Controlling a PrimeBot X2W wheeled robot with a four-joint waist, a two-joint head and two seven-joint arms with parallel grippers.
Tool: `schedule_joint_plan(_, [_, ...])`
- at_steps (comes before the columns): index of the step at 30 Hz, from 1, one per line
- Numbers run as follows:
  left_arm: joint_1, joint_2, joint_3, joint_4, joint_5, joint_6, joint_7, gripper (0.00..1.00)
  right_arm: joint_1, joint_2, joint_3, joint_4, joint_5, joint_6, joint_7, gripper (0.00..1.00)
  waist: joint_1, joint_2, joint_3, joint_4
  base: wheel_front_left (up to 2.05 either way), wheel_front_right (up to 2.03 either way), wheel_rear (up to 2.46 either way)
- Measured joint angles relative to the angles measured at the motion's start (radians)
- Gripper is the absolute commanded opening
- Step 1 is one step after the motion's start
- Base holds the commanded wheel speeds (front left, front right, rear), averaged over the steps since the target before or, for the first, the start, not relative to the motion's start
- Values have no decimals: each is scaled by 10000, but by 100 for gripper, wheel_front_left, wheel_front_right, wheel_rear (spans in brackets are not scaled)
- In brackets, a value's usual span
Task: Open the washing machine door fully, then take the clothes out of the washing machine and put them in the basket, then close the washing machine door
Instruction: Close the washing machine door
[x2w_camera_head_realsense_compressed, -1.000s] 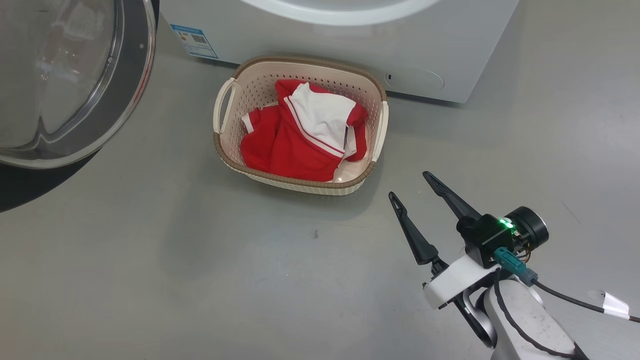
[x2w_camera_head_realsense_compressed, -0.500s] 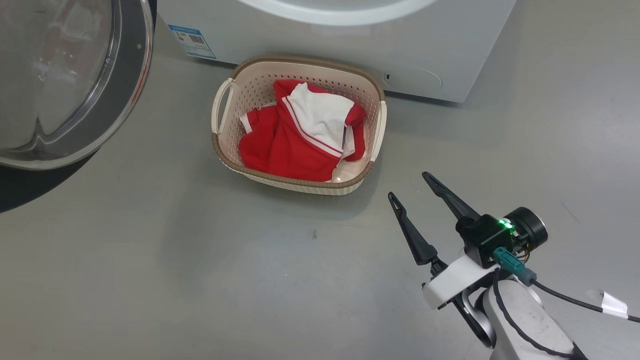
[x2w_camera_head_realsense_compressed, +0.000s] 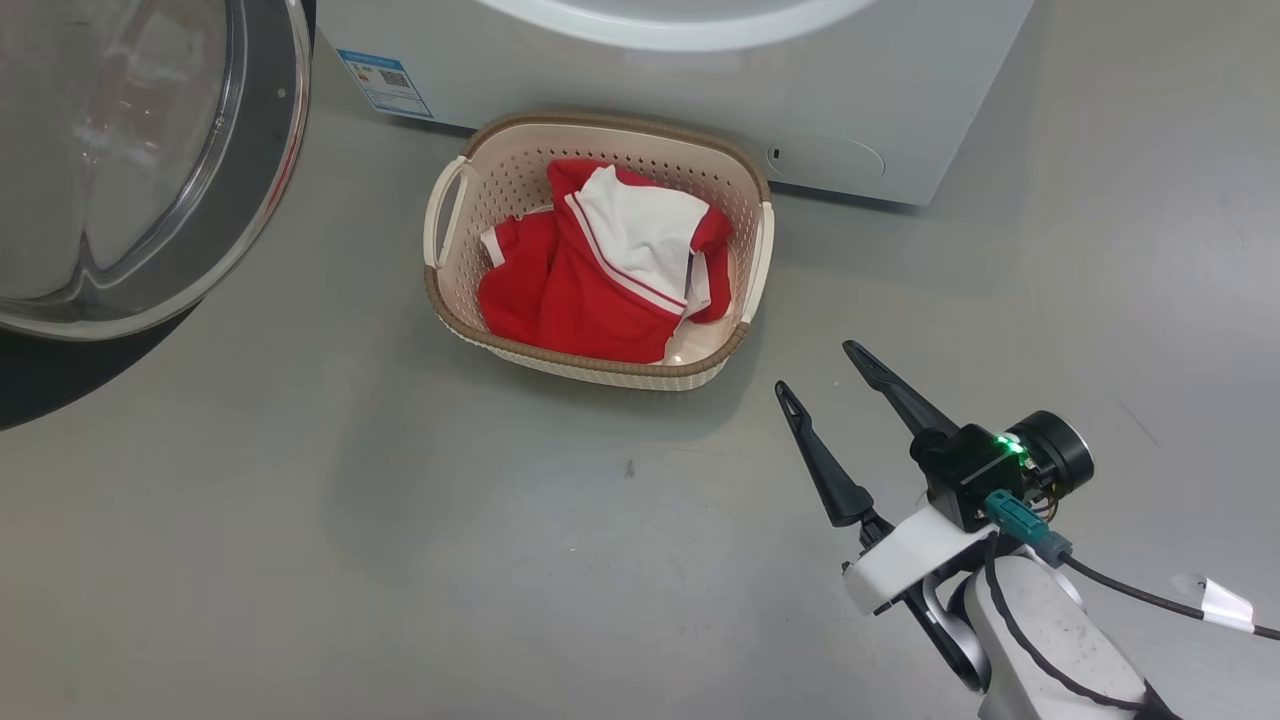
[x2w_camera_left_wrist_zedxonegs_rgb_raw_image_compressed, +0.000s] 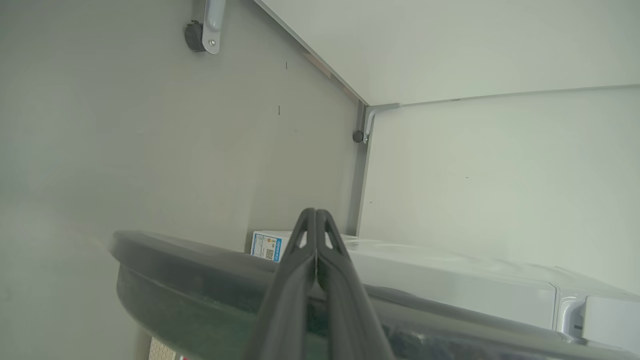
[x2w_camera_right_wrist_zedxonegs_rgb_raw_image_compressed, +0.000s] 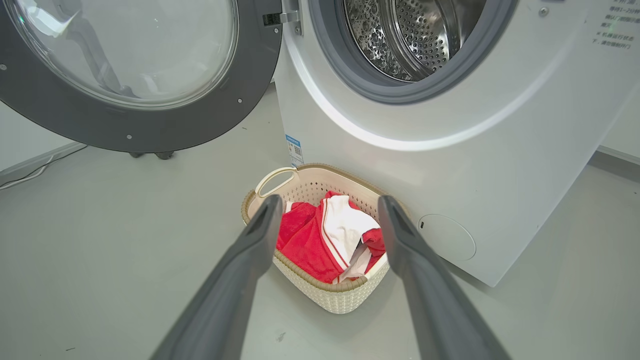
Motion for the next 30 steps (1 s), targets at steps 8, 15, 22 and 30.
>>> schedule_joint_plan(8, [-13,127,-132,155,0,0,594,0,-9,21,-2,56,13,-2,0,100,0,0,-67,7,0,0,0])
schedule_joint_plan(15, [-12,157,-336,236,0,-165,1243,0,-58,56,-8,56,17,-2,0,100,0,0,-165,43,0,0,0])
schedule_joint_plan(22, [-4,159,-560,389,-2,-604,2205,0,-60,71,-31,84,73,-4,0,100,0,0,-316,114,0,0,0])
schedule_joint_plan(30, [70,157,-805,464,-25,-1175,3239,0,-60,88,-25,86,107,-4,0,100,0,0,-458,155,0,0,0])
